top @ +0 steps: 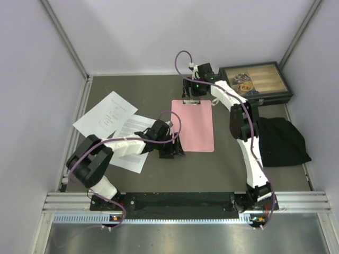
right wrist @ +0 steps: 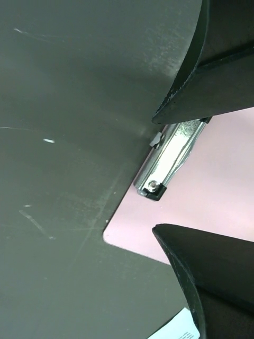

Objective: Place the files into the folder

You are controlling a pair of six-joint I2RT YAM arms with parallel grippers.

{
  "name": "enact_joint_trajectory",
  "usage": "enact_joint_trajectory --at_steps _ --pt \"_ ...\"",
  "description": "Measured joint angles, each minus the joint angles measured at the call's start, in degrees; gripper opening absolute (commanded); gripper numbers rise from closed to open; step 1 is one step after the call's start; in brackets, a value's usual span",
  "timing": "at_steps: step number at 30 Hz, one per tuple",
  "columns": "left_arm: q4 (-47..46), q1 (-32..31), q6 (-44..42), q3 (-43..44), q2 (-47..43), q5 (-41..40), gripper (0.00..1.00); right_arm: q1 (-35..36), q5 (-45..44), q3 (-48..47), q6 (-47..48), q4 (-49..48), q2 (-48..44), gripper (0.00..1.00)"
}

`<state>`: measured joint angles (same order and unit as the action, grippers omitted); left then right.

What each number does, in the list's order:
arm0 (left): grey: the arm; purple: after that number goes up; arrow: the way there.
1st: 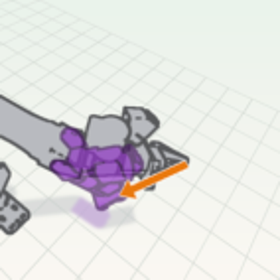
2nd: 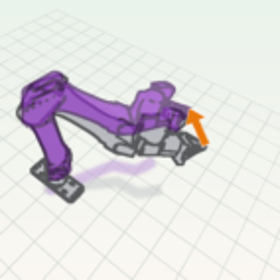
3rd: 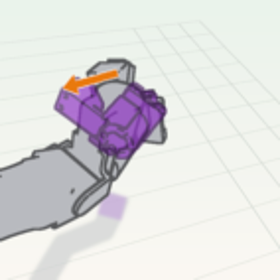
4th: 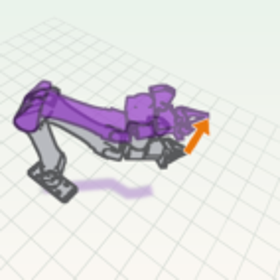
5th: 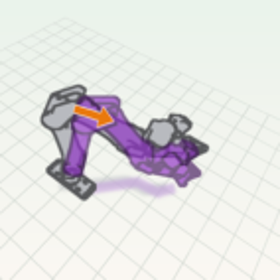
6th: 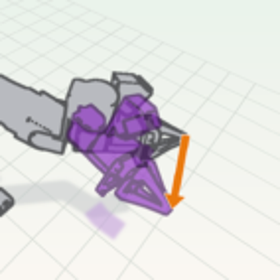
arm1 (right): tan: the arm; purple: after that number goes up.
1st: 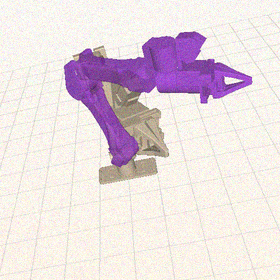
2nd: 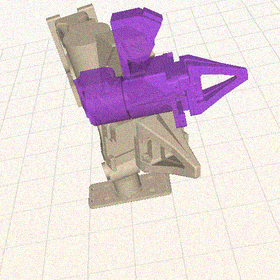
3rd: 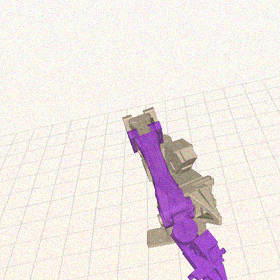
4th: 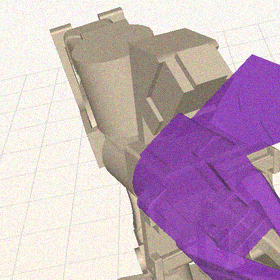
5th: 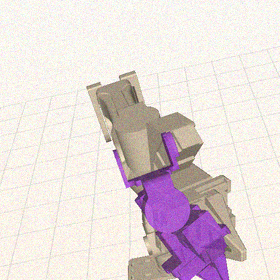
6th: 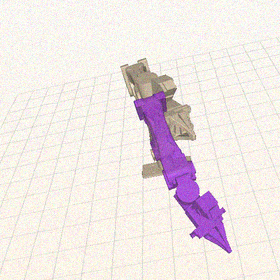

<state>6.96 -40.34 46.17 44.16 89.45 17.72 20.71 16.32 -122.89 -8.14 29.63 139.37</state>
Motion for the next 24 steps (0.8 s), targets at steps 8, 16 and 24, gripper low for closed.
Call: enact_joint_trajectory --at_steps 8,16,24 --pt "-5.38 -0.26 2.86 4.61 7.39 1.31 0.71 -1.05 1.75 4.98 0.00 -1.49 -0.22 0.74" --pt "-4.66 -0.07 3.69 5.40 7.48 -1.25 0.73 -1.84 1.53 14.56 -1.01 -6.40 -5.33 0.70" --pt "-3.37 3.28 2.93 5.88 6.82 -5.77 0.74 -2.91 -2.29 35.95 -6.73 -8.68 -19.34 0.67"
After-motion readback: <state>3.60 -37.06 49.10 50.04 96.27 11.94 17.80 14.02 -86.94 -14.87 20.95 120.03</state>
